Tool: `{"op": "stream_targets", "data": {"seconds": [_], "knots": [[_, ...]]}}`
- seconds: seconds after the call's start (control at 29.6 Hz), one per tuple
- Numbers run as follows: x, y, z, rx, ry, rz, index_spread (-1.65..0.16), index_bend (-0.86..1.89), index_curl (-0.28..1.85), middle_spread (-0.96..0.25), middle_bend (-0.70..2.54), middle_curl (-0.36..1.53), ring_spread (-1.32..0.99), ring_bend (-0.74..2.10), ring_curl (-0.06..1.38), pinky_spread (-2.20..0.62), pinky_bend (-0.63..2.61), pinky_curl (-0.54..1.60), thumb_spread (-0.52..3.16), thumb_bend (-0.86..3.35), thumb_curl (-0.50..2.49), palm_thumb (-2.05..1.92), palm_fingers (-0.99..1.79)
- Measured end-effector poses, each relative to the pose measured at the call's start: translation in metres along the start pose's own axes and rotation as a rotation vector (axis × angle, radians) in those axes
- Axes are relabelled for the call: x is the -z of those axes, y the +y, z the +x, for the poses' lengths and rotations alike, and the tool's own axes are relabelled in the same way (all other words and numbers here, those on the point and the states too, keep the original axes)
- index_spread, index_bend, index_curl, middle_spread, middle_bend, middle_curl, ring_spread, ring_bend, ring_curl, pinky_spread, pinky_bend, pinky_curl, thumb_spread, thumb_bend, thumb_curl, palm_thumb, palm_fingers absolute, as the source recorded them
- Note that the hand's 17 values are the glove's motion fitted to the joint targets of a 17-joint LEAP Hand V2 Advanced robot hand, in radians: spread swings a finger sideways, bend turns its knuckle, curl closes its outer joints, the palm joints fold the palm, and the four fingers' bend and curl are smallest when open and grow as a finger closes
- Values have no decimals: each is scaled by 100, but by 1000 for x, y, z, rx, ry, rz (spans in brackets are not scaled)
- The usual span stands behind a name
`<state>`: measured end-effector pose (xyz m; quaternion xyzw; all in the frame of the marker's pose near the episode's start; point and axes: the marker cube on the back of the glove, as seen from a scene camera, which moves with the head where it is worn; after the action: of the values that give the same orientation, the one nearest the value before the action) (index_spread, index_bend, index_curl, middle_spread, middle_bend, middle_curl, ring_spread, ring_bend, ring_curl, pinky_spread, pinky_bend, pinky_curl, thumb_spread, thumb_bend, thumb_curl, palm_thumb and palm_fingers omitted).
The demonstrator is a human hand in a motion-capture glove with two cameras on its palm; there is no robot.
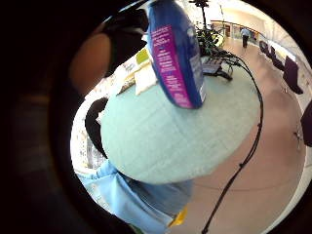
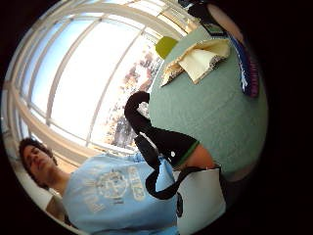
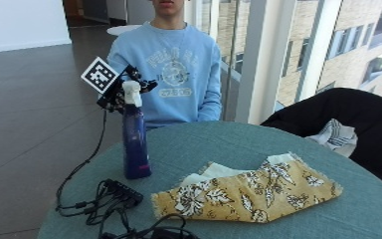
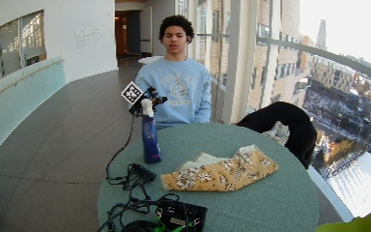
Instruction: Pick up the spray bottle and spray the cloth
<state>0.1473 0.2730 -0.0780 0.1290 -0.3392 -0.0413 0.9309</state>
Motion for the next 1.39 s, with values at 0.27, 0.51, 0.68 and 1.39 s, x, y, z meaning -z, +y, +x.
{"op": "stream_targets", "data": {"seconds": [0.27,0.51,0.68,1.39], "knots": [[7,-34,52,-70,-148,100,-44,16,30,-3,20,35,3,17,23,25,28,34,95,-3,28,41,43],[-2,-69,79,-213,-256,132,-44,15,30,-2,19,35,3,18,23,26,30,35,96,-2,28,43,40],[-13,-94,85,-221,-329,118,-44,13,29,-2,20,36,3,19,23,26,32,36,95,-2,29,44,39],[-30,-127,87,-197,-278,336,-37,18,24,-7,30,40,-2,44,32,27,31,35,91,8,41,85,80]]}}
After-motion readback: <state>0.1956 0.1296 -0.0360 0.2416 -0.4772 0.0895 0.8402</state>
